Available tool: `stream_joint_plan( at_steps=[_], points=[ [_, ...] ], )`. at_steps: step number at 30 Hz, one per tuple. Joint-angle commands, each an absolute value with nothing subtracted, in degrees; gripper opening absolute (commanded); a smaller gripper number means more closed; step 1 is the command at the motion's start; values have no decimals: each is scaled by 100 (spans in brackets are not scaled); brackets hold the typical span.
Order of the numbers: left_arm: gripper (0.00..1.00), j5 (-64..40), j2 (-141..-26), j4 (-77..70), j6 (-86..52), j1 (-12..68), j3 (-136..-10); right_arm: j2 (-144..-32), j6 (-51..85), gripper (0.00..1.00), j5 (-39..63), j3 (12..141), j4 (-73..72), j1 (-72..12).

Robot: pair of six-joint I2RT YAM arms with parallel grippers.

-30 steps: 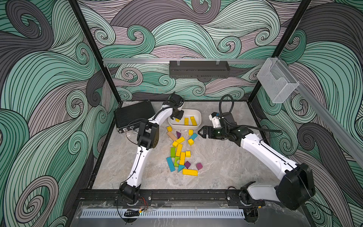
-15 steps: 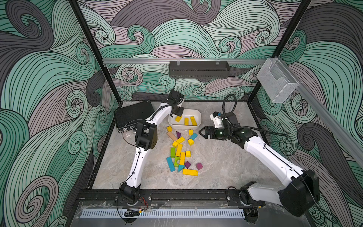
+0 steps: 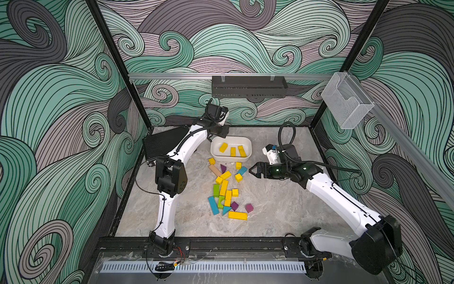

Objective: Pick out the yellow building blocks
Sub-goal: Pick up the building block from the center of the board.

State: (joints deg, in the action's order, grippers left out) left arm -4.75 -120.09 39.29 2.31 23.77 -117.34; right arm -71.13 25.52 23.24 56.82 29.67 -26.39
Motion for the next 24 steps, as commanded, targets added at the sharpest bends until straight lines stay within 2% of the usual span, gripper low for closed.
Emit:
stream_joint_plan(
  at_steps=[1, 4, 11, 13, 21, 24],
  points=[
    [61, -682, -11297, 3677, 211, 2417, -11126, -6958, 2539, 88, 2576, 5577, 3151, -2611],
    [66, -769, -10718, 3527, 222, 2417, -10458, -6881, 2564, 85, 2674, 5509, 3173, -2615],
    [66, -1364, -9361, 3625, 346, 2426, -8890, -6777, 2733, 68, 2795, 5252, 3068, -2690],
    [66, -1635, -8928, 3639, 492, 2429, -8349, -6760, 2782, 66, 2766, 5216, 3027, -2785],
    [70, -2432, -7109, 3531, 811, 2487, -6438, -6827, 2850, 65, 2146, 5118, 3073, -3434],
    [72, -2590, -6578, 3524, 876, 2556, -5810, -6845, 2869, 70, 1820, 5009, 3014, -3705]
  ],
)
